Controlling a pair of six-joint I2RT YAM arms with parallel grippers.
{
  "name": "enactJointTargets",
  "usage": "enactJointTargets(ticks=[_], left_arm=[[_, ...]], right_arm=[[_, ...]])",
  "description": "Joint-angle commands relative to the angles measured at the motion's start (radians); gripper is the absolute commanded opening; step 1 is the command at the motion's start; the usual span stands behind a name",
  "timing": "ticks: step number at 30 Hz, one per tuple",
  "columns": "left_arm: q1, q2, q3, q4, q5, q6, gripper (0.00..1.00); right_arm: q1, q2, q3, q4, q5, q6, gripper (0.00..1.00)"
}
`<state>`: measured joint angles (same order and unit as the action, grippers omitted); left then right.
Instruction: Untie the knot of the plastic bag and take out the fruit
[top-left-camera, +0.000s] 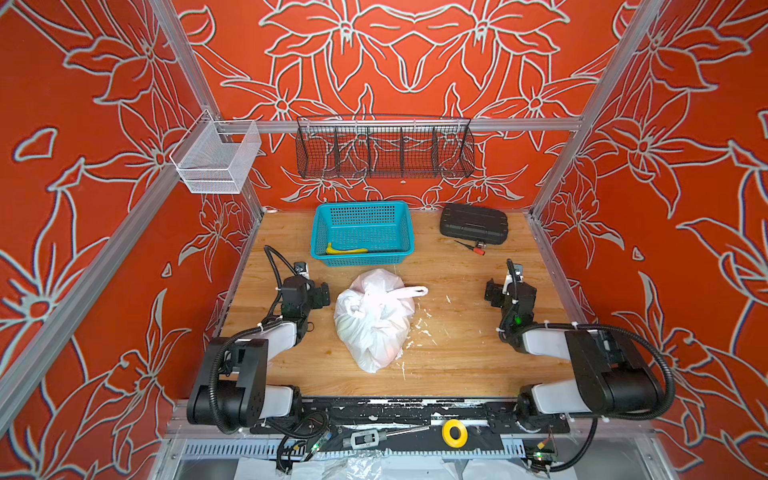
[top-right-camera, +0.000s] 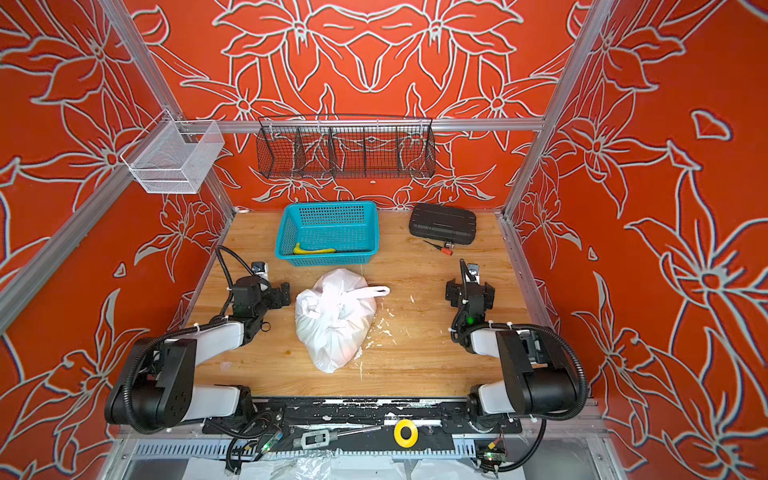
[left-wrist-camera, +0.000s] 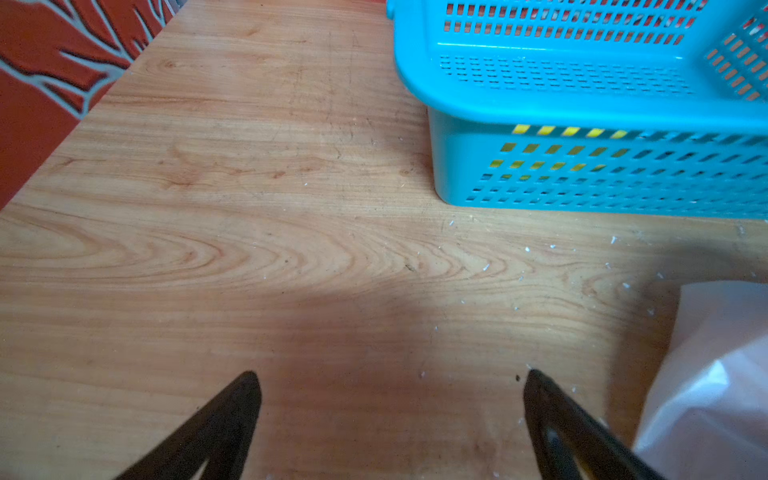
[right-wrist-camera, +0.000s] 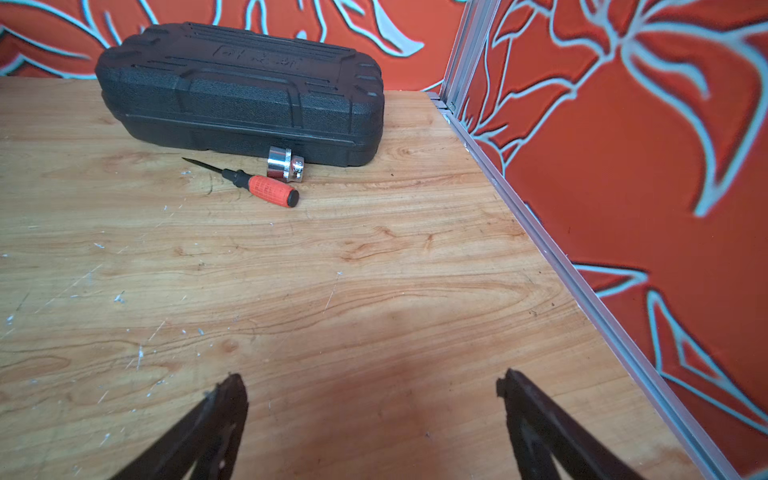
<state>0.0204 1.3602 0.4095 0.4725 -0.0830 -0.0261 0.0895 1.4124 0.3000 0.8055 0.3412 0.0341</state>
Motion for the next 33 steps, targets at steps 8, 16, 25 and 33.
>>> enactJointTargets(ticks=[8,16,25,33], left_arm=[[0.004,-0.014,0.007,0.006,0.011,-0.003,0.97],[0.005,-0.017,0.005,0.007,0.011,-0.003,0.97],[0.005,-0.035,-0.008,0.015,0.013,-0.001,0.97],[0.003,-0.227,0.035,-0.223,-0.093,-0.092,0.97]], right_arm=[[0.004,0.000,0.011,0.018,0.013,0.000,0.97],[0.003,-0.001,0.010,0.020,0.013,0.000,0.97],[0.004,-0.012,-0.002,0.038,0.009,-0.003,0.97],[0.018,-0.315,0.111,-0.478,-0.001,0.080,0.96]])
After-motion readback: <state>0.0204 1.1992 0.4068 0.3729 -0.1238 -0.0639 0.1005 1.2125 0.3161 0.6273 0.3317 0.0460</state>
